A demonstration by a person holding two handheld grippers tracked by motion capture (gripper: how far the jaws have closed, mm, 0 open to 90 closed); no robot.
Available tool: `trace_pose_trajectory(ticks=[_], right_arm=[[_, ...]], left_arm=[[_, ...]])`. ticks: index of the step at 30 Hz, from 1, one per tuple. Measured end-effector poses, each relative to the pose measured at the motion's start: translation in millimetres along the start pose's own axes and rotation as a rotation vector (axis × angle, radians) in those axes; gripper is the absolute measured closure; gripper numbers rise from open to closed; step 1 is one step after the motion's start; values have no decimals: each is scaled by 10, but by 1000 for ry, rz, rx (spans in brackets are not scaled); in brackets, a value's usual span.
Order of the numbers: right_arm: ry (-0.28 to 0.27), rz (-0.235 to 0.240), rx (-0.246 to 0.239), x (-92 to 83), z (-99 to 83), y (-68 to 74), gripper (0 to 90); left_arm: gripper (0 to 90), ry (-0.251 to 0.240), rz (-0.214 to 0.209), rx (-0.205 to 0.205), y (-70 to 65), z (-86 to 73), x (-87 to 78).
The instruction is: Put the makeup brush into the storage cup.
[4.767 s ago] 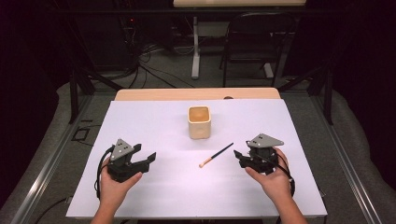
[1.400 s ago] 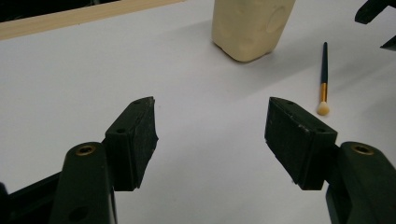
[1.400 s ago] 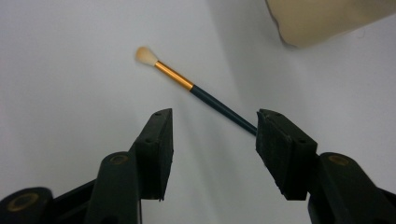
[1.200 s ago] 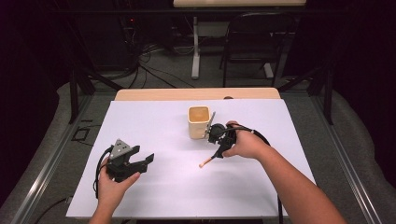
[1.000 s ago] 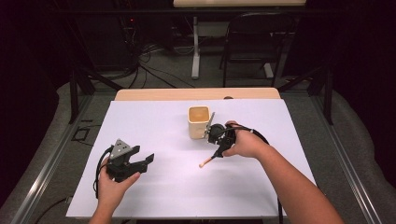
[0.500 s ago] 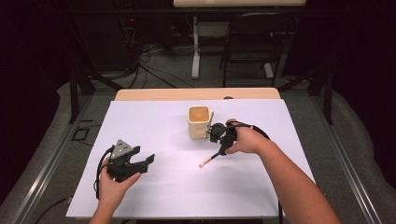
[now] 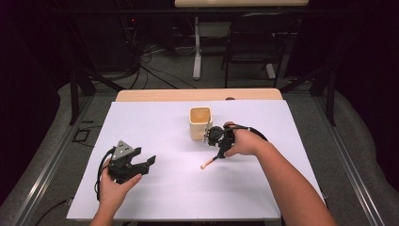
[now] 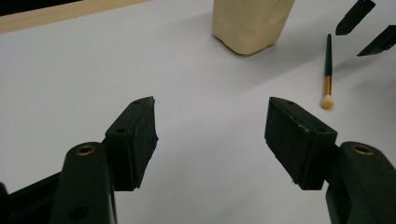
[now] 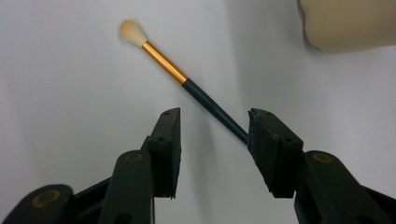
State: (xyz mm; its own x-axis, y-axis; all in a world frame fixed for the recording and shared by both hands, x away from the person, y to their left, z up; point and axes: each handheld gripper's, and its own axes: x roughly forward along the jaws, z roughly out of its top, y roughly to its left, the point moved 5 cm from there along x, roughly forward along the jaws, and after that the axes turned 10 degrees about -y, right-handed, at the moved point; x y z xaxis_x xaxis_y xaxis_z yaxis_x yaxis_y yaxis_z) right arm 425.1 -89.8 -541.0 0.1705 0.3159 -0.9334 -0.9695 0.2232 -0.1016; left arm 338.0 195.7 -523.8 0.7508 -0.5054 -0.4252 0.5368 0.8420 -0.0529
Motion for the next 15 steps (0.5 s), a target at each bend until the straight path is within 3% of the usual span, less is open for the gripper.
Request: trace_pose_trajectory(ticks=[12,13,15], right_arm=[[19,12,-46,111,49,57,545],[40,21,-48,103,53,68,546],[25,14,-59,132,66,81,550]], left_arm=[[341,5,1,7,6,-4,6],[341,5,1,7,6,-5,6],[341,7,3,6,8,-6,7]])
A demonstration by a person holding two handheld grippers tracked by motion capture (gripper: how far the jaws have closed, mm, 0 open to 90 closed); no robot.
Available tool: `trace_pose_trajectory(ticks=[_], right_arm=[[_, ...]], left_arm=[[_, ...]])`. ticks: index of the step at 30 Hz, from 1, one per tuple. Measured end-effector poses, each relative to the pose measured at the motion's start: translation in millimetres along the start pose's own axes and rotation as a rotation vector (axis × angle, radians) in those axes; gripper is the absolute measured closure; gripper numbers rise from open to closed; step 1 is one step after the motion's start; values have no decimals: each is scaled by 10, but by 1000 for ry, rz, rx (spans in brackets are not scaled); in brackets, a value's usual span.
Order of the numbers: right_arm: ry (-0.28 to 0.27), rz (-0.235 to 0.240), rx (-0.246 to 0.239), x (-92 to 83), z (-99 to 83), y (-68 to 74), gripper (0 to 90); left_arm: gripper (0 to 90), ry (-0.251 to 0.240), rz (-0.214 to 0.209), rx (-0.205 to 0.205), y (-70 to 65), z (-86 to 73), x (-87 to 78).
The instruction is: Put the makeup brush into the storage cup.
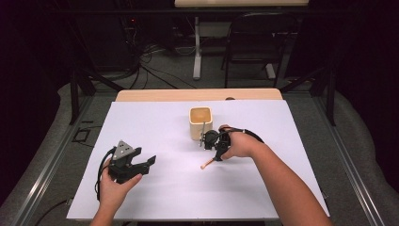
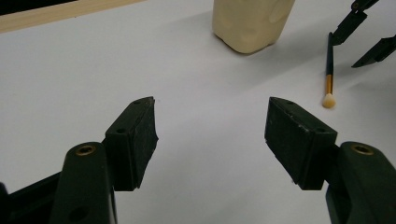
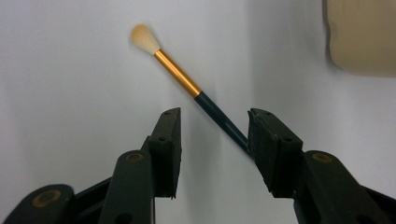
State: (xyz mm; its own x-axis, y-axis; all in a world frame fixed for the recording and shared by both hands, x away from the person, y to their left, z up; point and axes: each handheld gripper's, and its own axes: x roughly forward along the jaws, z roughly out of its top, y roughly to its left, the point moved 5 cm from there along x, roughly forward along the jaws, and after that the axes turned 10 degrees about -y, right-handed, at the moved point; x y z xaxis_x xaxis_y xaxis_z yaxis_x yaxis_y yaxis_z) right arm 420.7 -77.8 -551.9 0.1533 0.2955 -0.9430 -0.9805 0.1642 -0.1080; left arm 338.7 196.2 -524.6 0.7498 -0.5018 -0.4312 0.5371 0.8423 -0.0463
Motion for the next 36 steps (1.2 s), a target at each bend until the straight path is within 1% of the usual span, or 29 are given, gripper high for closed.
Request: trace_pose_trajectory(ticks=[1,7,8,9,12,14,15,16,20,21,22,23,25,29,31,33,35,36], right_arm=[[-2,2,-11,7,7,1,553],[3,10,-34,49,35,37,573],[37,22,-41,35,37,43,575],[8,12,-48,75,50,52,579],[8,13,-52,96,62,67,590],[10,14,-52,101,68,71,591],[8,19,-64,109,75,67,593],[7,19,-60,118,80,73,593],[24,29,-76,163,85,84,599],[22,25,-76,176,88,89,600],[24,29,-85,185,92,88,604],[26,27,-83,191,95,95,613],[27,30,-83,208,102,107,630],[54,34,-90,214,106,115,648],[54,36,-97,220,111,117,649],[39,30,-100,235,115,118,647],[39,30,-98,237,119,121,641],[36,28,-100,244,121,120,637]], left_arm=[[341,0,0,-1,0,-1,1],[341,0,0,-3,0,-2,5],[341,0,0,-3,0,-2,5],[341,-1,0,-3,2,-3,5],[341,5,-2,-2,6,-2,-1],[341,-3,-1,-5,8,-1,3],[341,-3,-1,-7,8,-1,2],[341,-4,-1,-8,9,-1,2],[341,-6,-1,-9,17,0,-3],[341,-6,0,-10,19,0,-3],[341,-4,0,-8,22,-1,-4],[341,-4,2,-13,20,-3,-4],[342,-2,0,-9,21,-5,-3],[341,-1,-2,-5,11,-7,9],[341,0,-2,-3,11,-8,10],[342,3,-3,-3,16,-10,8],[342,2,-3,-2,22,-12,8],[342,2,-2,-9,20,-13,8]])
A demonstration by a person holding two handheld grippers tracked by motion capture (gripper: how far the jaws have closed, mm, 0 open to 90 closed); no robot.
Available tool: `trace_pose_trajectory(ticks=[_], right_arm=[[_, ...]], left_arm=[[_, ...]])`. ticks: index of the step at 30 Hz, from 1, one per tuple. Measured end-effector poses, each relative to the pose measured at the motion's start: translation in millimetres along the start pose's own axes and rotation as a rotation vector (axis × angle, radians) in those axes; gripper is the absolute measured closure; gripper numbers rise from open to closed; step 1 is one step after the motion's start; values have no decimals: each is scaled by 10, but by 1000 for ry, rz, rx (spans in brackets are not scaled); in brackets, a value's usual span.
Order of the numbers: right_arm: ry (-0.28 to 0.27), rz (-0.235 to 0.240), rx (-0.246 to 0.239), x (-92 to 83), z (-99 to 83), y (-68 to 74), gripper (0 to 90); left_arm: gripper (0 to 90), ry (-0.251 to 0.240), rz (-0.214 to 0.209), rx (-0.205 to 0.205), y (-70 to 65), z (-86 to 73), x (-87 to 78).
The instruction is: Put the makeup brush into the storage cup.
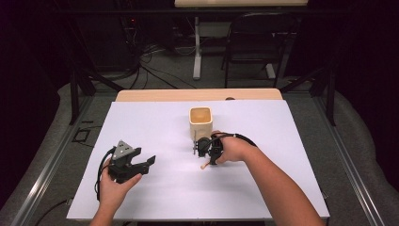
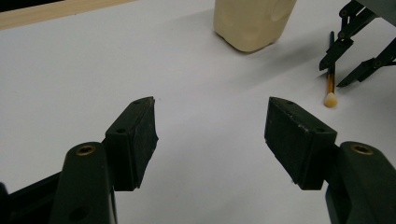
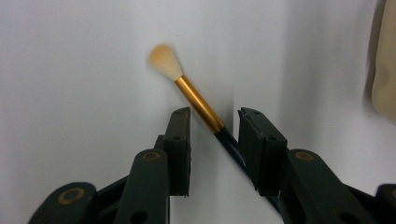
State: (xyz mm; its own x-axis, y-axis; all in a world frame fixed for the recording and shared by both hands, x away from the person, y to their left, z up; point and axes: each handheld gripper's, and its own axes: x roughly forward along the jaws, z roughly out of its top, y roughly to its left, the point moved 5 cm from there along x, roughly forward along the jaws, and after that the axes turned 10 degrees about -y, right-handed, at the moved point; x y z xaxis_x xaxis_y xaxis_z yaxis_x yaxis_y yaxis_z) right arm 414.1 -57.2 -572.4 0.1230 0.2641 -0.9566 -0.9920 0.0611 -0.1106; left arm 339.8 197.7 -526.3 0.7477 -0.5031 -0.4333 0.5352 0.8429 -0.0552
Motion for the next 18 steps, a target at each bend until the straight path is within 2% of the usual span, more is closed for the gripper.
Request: trace_pose_trajectory(ticks=[12,18], right_arm=[[9,12,2,37,-3,3,658],[10,15,-2,44,-11,-4,709]], left_arm=[[345,4,1,2,8,-7,5],[346,7,2,0,10,-13,11]])
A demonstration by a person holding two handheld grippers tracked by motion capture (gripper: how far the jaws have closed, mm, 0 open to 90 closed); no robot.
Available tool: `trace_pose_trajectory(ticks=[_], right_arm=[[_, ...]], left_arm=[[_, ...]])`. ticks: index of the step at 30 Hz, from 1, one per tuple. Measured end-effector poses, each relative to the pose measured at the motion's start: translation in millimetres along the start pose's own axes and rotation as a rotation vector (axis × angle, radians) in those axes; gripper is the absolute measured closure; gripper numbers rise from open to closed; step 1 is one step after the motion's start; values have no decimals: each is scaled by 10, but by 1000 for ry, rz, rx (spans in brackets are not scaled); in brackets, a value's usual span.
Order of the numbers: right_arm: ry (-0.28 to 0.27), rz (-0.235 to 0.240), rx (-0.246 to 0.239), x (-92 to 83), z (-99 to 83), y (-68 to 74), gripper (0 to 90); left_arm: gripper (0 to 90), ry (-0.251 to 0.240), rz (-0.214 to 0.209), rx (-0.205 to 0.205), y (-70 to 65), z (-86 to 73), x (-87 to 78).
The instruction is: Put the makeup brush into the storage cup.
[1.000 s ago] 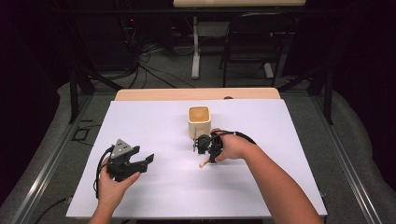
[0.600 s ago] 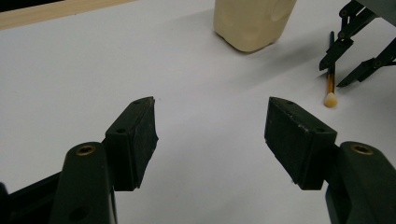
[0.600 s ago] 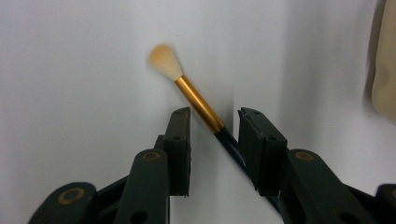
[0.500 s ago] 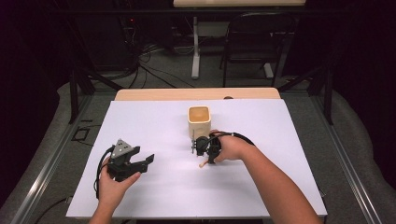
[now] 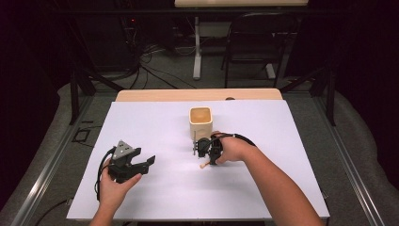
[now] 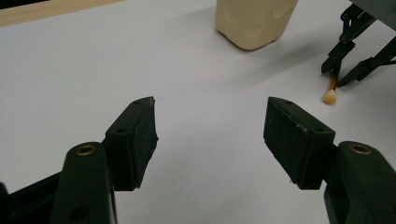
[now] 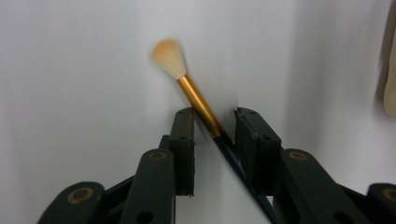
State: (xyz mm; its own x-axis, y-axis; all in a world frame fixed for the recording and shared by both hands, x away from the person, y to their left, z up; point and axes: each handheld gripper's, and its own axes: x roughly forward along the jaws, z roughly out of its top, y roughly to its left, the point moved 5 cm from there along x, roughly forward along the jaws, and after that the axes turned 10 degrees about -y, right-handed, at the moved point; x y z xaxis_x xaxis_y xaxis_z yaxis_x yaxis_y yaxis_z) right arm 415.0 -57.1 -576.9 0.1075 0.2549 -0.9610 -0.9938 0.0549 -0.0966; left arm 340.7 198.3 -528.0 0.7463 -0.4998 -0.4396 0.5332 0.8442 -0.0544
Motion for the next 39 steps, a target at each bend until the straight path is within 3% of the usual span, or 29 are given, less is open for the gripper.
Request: trace_pose_trajectory(ticks=[16,39], right_arm=[[12,19,-31,6,15,38,829],[29,6,-34,3,38,52,837]], left_arm=[[346,3,2,0,-2,-8,11],[346,5,3,2,6,-12,10]])
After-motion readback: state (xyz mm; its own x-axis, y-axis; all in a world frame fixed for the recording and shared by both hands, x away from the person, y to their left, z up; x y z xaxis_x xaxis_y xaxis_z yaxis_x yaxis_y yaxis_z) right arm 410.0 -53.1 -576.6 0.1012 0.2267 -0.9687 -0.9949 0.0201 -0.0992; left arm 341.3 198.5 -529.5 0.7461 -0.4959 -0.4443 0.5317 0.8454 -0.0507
